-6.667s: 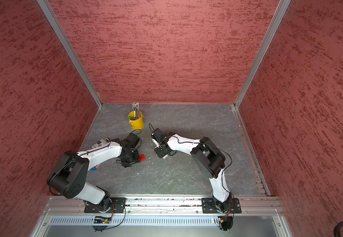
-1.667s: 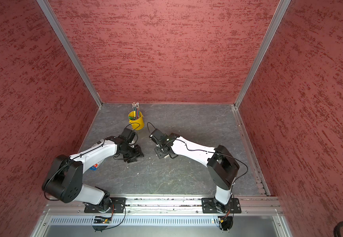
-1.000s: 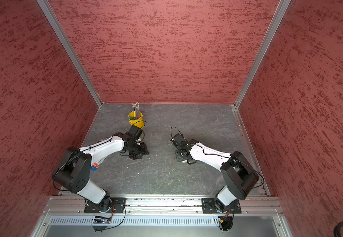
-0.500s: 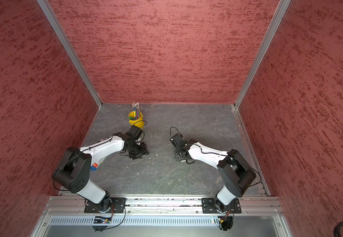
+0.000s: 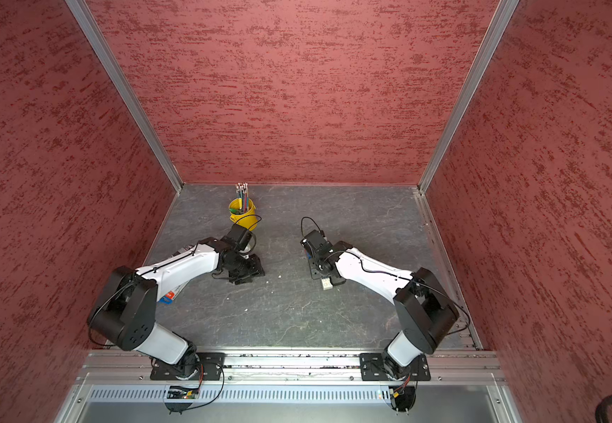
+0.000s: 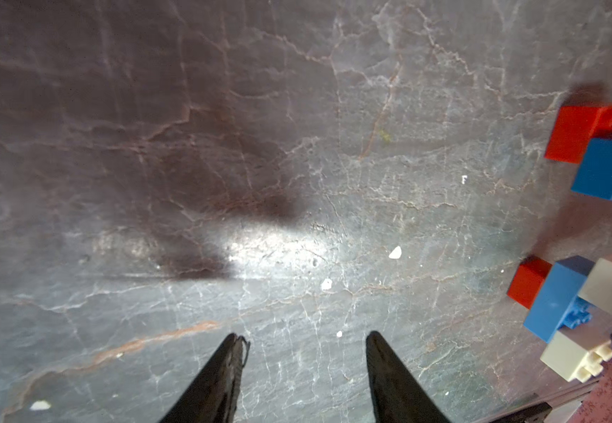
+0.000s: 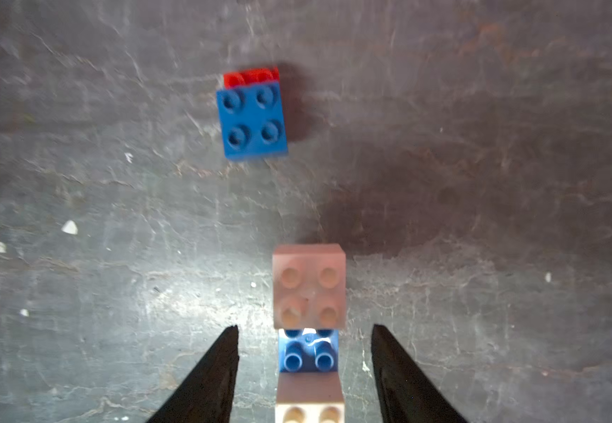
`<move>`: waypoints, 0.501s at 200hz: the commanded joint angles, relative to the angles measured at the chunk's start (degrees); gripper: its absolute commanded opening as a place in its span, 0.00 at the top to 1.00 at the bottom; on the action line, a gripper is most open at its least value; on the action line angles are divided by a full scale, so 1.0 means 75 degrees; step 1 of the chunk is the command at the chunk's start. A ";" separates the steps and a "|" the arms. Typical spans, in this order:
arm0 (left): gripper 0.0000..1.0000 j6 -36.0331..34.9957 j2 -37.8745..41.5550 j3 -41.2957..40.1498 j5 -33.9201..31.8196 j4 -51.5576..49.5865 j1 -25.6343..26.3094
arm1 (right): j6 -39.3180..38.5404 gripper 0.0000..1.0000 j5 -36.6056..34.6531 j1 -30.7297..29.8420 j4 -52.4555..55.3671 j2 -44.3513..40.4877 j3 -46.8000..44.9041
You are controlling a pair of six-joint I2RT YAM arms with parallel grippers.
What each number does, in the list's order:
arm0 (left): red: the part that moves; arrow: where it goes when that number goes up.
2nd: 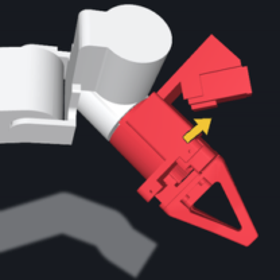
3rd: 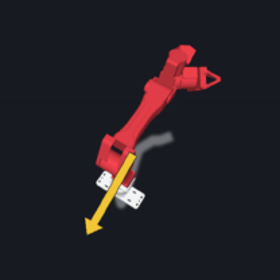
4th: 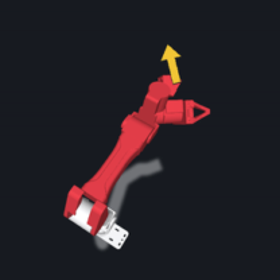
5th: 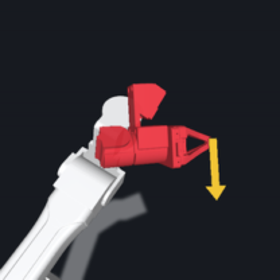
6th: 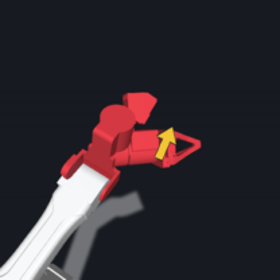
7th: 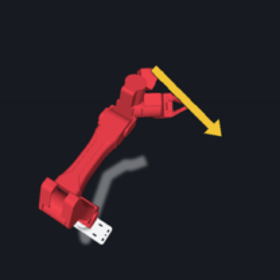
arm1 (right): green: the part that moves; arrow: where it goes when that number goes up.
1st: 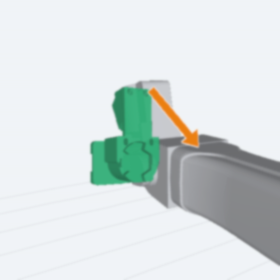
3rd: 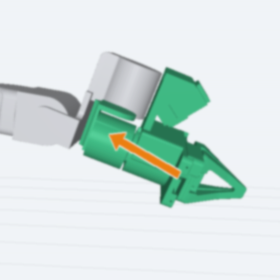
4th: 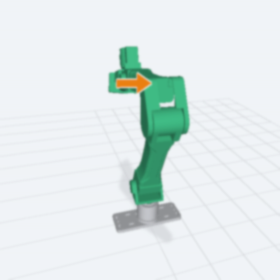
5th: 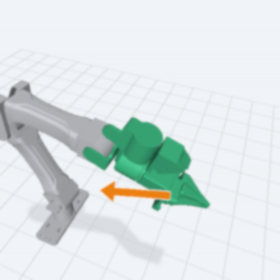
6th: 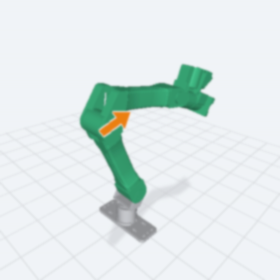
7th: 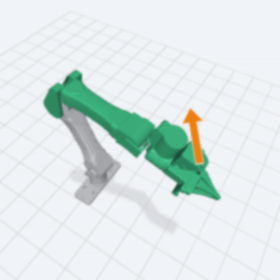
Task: Assemble the letter y with lego
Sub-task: Place the lego brick at the center of the board, then move the lego brick at the center of the board.
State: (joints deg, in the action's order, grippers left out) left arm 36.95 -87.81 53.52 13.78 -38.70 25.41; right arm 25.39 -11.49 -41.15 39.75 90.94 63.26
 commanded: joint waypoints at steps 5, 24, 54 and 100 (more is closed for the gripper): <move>0.42 -0.0349 0.0560 -0.0138 0.0490 0.0466 -0.0013 | -0.0222 0.37 -0.0264 0.0013 0.0216 0.0032 0.0582; 0.42 -0.0437 0.0881 -0.0187 0.0675 0.0579 -0.0019 | -0.0431 0.35 -0.0112 0.0080 0.0066 0.0448 0.0914; 0.42 -0.0427 0.1124 -0.0301 0.0659 0.0565 -0.0033 | -0.0706 0.31 0.0108 0.0256 -0.0115 0.1256 0.1613; 0.42 -0.0359 0.1284 -0.0403 0.0583 0.0472 -0.0066 | -0.1049 0.30 0.0405 0.0581 -0.0422 0.2333 0.2262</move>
State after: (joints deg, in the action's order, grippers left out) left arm 35.03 -79.40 51.13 18.09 -35.48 25.34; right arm 19.64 -10.26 -38.24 38.39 105.86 77.82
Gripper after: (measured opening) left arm 0.580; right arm 0.698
